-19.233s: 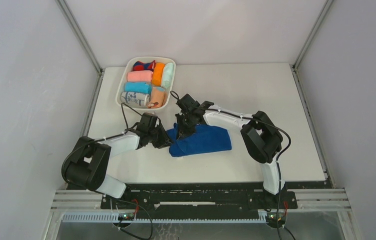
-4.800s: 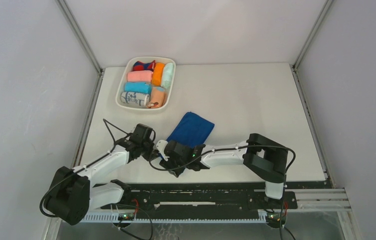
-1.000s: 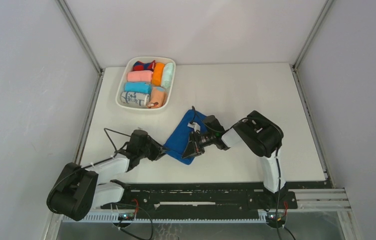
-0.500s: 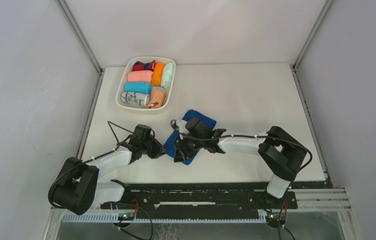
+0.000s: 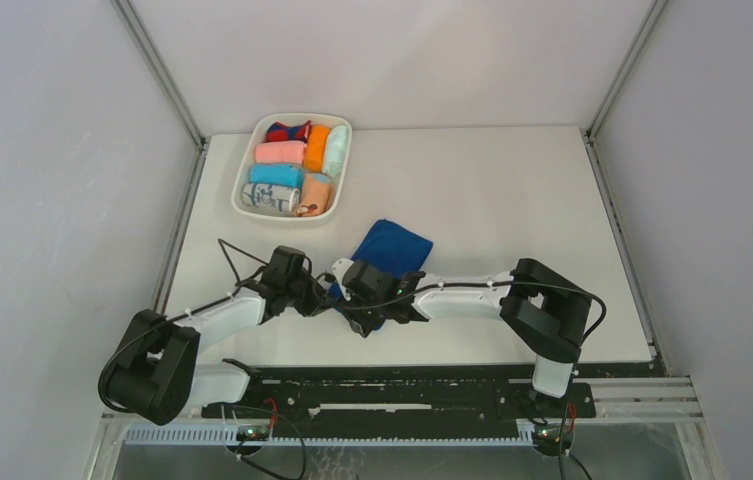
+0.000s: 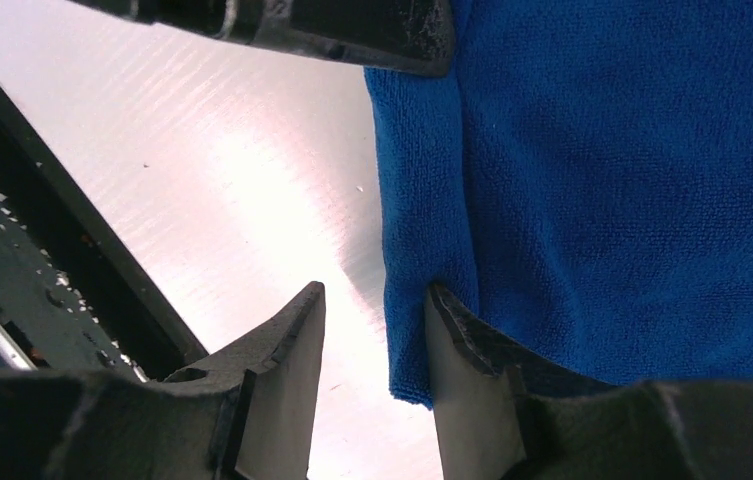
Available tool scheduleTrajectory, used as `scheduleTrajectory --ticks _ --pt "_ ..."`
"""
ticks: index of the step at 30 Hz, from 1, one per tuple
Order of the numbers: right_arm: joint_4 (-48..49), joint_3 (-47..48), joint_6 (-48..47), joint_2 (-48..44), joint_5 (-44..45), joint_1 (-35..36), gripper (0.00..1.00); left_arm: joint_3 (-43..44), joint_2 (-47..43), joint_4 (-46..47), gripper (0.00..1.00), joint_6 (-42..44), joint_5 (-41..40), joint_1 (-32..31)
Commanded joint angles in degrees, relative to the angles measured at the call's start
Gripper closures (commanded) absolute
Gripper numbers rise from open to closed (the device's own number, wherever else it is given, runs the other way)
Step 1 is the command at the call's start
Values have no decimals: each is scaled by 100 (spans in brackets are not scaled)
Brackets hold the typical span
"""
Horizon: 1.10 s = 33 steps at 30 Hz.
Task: Roll the towels
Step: Roll the towel at the center of the board.
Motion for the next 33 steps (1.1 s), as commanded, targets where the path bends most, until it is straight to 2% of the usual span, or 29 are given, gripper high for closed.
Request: scheduleTrajectory --ticks 1,10,22,27,33 --pt "-331 188 -287 64 714 127 59 127 168 -425 82 250 -179 -46" --pt "-435 322 -746 -411 1173 517 55 205 250 -469 82 295 -197 -91" --pt "-322 402 -1255 -280 1961 943 53 227 259 -509 82 316 -197 -115" --pt "-206 432 -1415 -350 2115 1052 52 231 259 -509 81 309 -200 -115" --pt "-359 603 -1488 1 2217 1073 52 248 272 -509 81 312 -188 -128"
